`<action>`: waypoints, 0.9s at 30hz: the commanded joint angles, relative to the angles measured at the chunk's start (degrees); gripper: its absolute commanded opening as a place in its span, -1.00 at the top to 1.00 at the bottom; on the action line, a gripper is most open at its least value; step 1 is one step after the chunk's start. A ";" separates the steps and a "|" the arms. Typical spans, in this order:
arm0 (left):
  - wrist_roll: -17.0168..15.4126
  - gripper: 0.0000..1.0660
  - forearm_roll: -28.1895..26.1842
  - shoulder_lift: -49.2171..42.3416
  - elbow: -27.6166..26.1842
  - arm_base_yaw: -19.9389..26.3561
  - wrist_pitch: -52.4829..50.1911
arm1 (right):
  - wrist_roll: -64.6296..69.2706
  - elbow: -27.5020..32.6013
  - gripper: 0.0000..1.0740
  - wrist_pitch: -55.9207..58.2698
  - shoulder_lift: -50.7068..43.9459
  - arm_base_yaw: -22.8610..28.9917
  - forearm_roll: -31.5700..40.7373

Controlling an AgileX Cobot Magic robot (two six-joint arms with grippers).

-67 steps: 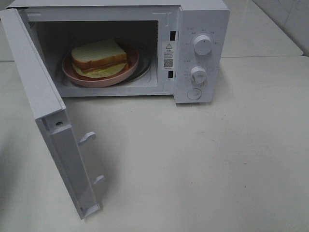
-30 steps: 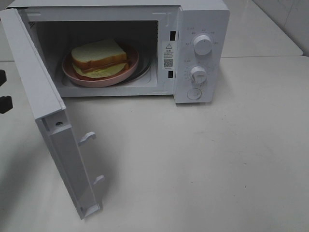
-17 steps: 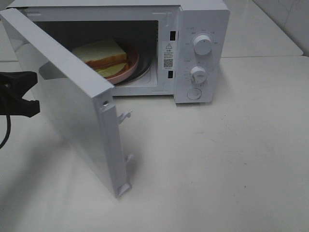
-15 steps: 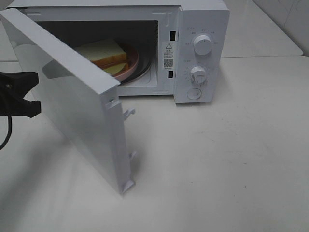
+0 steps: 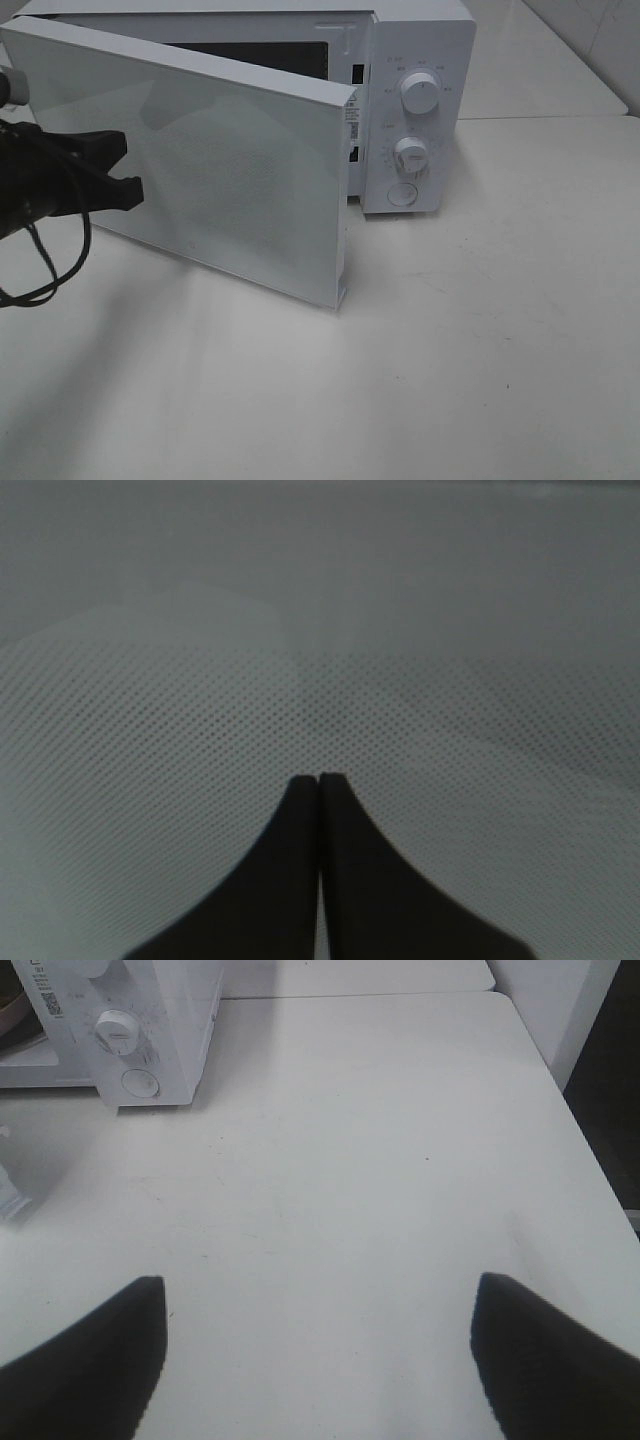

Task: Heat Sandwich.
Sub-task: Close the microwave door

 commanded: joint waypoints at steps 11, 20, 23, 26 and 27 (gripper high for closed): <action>2.23 1.00 -6.53 6.07 -8.31 -7.85 -0.74 | -0.46 0.11 -0.41 -0.74 -1.55 -0.52 0.06; 8.14 1.00 -14.21 9.45 -14.90 -12.55 0.92 | -0.46 0.11 -0.41 -0.74 -1.55 -0.52 0.06; 10.49 1.00 -17.99 10.94 -17.82 -13.98 1.20 | -0.46 0.11 -0.41 -0.74 -1.55 -0.52 0.06; 10.60 1.00 -18.85 11.92 -19.48 -14.50 1.95 | -0.46 0.11 -0.41 -0.74 -1.55 -0.52 0.06; 10.60 1.00 -18.79 12.95 -21.14 -14.44 2.81 | -0.46 0.11 -0.41 -0.74 -1.55 -0.52 0.06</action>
